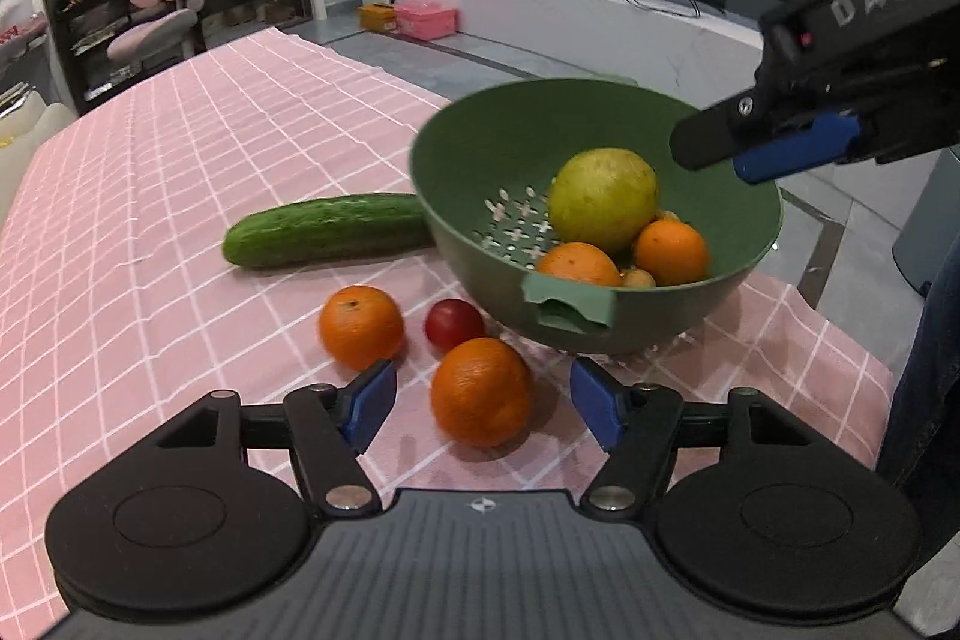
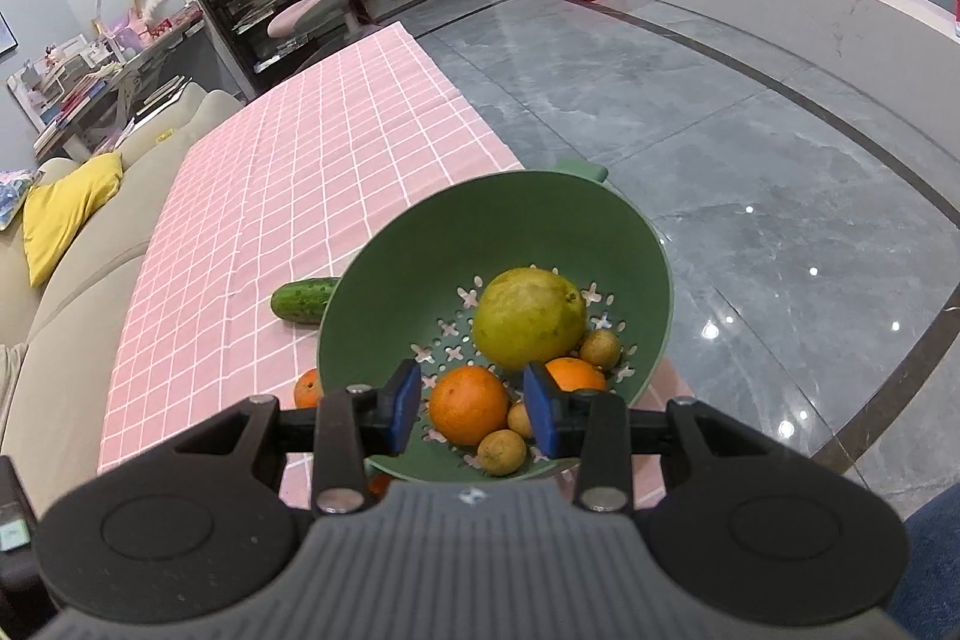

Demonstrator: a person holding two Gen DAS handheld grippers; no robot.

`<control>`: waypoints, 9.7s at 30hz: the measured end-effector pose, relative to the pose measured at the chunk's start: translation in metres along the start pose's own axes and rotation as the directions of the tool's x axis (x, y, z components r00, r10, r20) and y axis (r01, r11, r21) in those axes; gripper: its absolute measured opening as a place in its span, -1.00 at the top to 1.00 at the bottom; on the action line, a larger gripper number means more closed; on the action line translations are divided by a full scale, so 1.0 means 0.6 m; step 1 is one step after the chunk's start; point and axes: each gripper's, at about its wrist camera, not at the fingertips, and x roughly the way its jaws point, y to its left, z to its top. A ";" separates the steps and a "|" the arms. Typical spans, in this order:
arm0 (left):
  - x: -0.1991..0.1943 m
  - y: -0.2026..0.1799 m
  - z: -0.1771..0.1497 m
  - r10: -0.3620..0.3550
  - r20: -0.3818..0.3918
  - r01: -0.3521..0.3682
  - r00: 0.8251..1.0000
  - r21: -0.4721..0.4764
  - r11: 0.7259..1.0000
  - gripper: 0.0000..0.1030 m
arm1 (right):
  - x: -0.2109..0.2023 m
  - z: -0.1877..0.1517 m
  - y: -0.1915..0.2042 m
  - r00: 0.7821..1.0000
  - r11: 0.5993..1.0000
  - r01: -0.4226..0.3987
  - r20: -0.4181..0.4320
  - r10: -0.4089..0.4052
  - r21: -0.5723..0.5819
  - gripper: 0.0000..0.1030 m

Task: Organize fruits
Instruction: 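Grasp an orange with the left gripper while the right gripper moves to the cucumber, then close the right gripper on the cucumber and lift it while the left holds the orange, then lower the cucumber into the colander and open the right gripper, then grasp the red plum with the right gripper while the left gripper holds the orange, then drop the orange and red plum into the colander, opening both grippers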

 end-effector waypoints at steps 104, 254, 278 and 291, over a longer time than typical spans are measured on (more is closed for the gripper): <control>-0.104 0.083 0.064 0.016 0.041 -0.008 0.999 -0.187 0.982 0.11 | 0.150 0.247 0.201 0.958 0.669 -0.127 -0.266 -0.109 -0.732 0.35; -0.105 0.128 0.035 -0.042 0.103 0.067 0.994 -0.262 0.963 0.17 | -0.001 -0.061 0.144 0.973 0.981 0.127 0.212 -0.094 -0.146 0.52; -0.060 0.043 0.112 -0.096 0.093 0.115 0.991 -0.233 0.966 -0.63 | 0.003 0.029 -0.011 0.975 0.984 0.178 0.130 -0.177 0.006 0.02; -0.097 0.089 0.096 0.048 -0.053 -0.065 0.997 -0.382 0.922 -0.81 | -0.040 0.025 0.055 0.985 0.976 0.167 0.066 -0.159 -0.137 -0.88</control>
